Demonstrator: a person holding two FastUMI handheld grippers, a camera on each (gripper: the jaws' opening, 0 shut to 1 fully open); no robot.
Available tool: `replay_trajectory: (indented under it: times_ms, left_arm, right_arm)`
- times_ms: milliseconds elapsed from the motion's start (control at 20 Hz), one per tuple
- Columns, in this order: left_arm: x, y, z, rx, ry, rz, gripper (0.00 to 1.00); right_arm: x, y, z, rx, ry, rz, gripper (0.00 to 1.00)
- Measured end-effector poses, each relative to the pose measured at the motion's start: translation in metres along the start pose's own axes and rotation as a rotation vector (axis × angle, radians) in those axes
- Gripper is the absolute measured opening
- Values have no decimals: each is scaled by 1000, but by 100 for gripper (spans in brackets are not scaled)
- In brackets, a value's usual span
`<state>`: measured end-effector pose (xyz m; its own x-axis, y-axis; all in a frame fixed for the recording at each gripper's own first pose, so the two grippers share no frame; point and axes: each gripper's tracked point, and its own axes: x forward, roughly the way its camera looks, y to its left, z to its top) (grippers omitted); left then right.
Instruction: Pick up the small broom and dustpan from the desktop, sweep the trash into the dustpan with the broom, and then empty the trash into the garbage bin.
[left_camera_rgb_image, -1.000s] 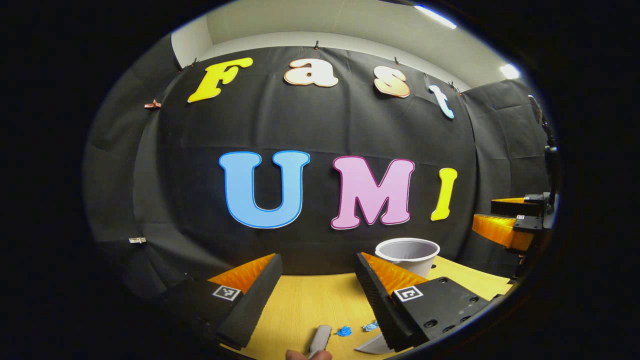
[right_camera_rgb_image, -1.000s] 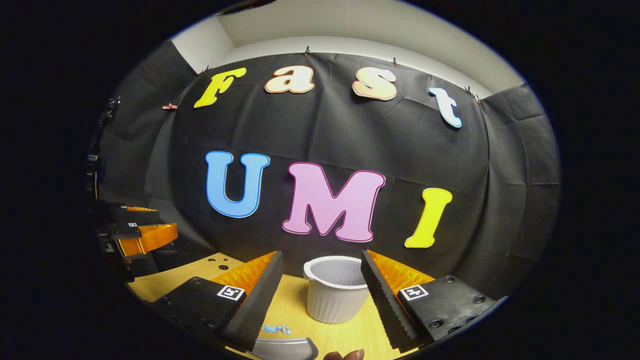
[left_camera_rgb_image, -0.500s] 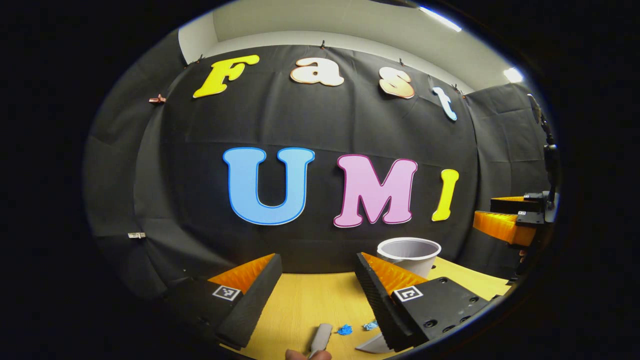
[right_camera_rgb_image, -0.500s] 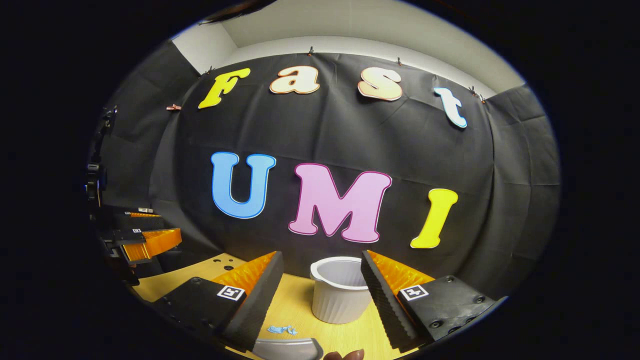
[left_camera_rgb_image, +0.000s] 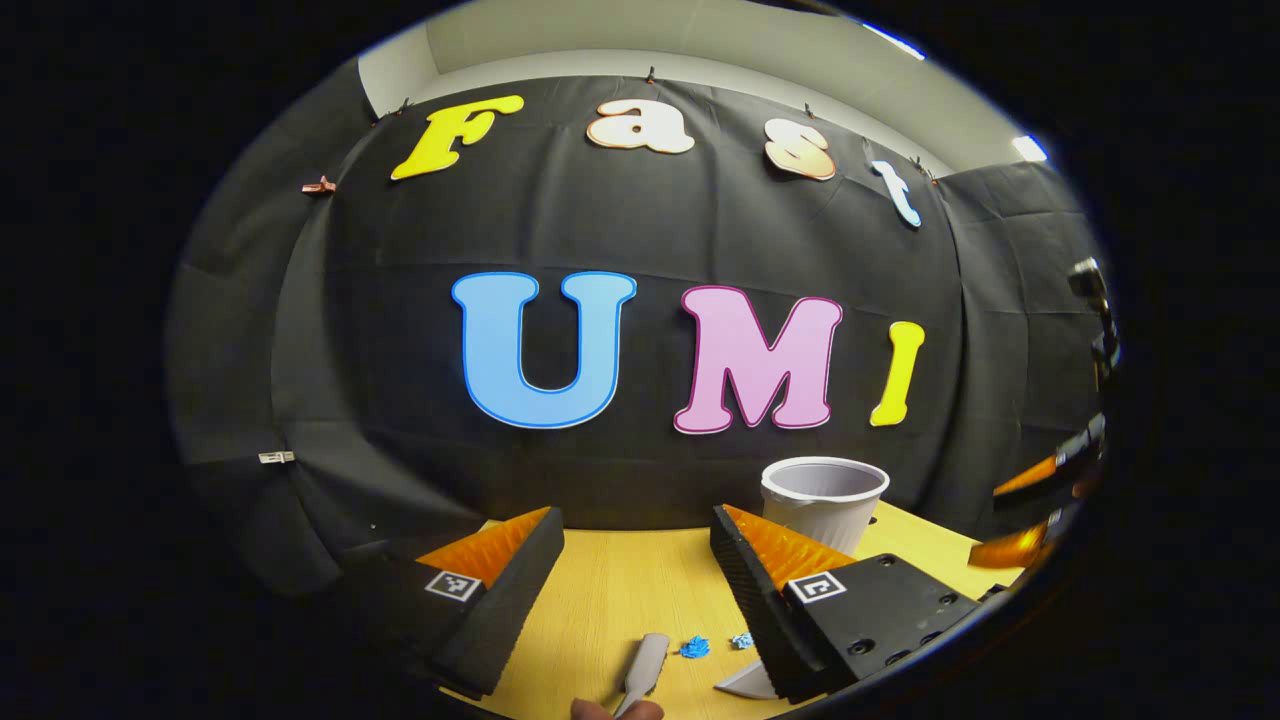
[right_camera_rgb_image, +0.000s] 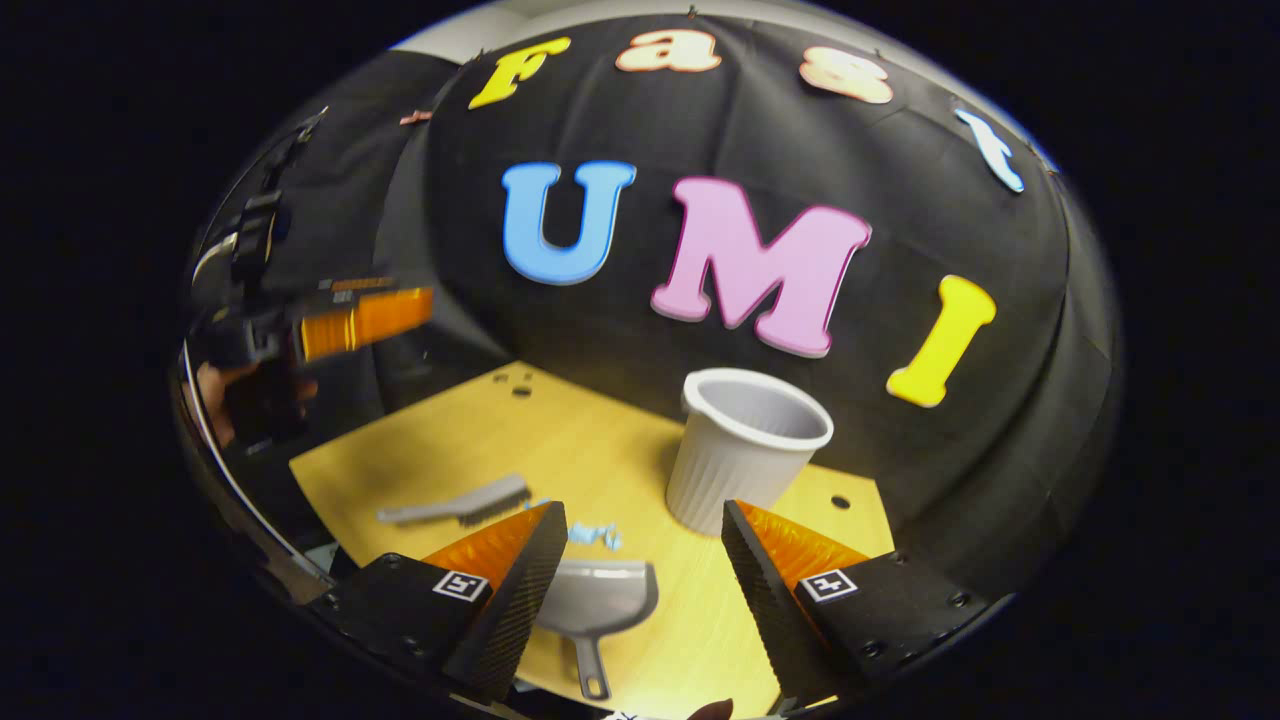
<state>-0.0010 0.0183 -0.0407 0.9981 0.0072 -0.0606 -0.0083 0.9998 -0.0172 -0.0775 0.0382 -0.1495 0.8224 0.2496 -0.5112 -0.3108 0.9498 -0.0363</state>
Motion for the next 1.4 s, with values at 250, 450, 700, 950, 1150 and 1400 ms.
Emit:
replay_trajectory:
  times_ms: [250, 450, 700, 950, 1150, 1400]
  left_arm:
    - [3, -2, -9, 9, 16, -3, 95]
    - [0, -1, -14, 22, 31, 2, 96]
    - [-4, 6, -16, 29, 37, 23, 96]
    - [-7, 15, -31, 34, 79, 46, 95]
    - [-4, 15, -64, 19, 183, 33, 95]
    - [0, 12, -118, 29, 364, -8, 96]
  right_arm:
    - [17, 29, -118, 13, 245, 91, 97]
    - [42, 40, -182, 63, 391, 123, 97]
    - [81, 49, -233, 126, 521, 136, 97]
    - [108, 66, -255, 154, 610, 162, 90]
    - [119, 71, -256, 151, 631, 168, 71]
    - [121, 67, -252, 140, 628, 167, 39]
